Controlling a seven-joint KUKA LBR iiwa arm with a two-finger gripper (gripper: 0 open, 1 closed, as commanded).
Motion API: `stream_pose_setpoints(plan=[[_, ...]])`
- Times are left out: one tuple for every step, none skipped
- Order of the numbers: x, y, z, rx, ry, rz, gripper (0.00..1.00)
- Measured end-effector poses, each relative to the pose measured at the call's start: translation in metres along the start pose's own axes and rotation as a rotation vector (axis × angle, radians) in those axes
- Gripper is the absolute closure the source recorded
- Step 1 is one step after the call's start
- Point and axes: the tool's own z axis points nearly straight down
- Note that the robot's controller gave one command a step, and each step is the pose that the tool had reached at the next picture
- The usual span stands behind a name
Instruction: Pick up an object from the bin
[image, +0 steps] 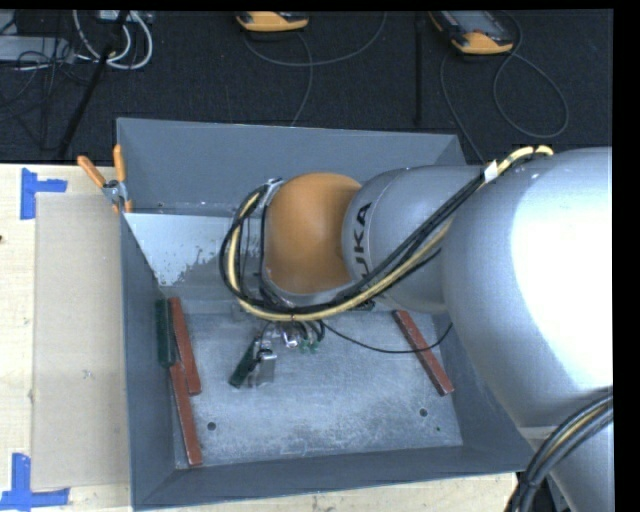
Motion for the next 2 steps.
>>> stream_pose_setpoints(plan=[[0.0, -0.001, 0.0, 0.001, 0.001, 0.004, 1.0], [0.011, 0.018, -0.145, 0.0, -0.007, -0.016, 1.0]])
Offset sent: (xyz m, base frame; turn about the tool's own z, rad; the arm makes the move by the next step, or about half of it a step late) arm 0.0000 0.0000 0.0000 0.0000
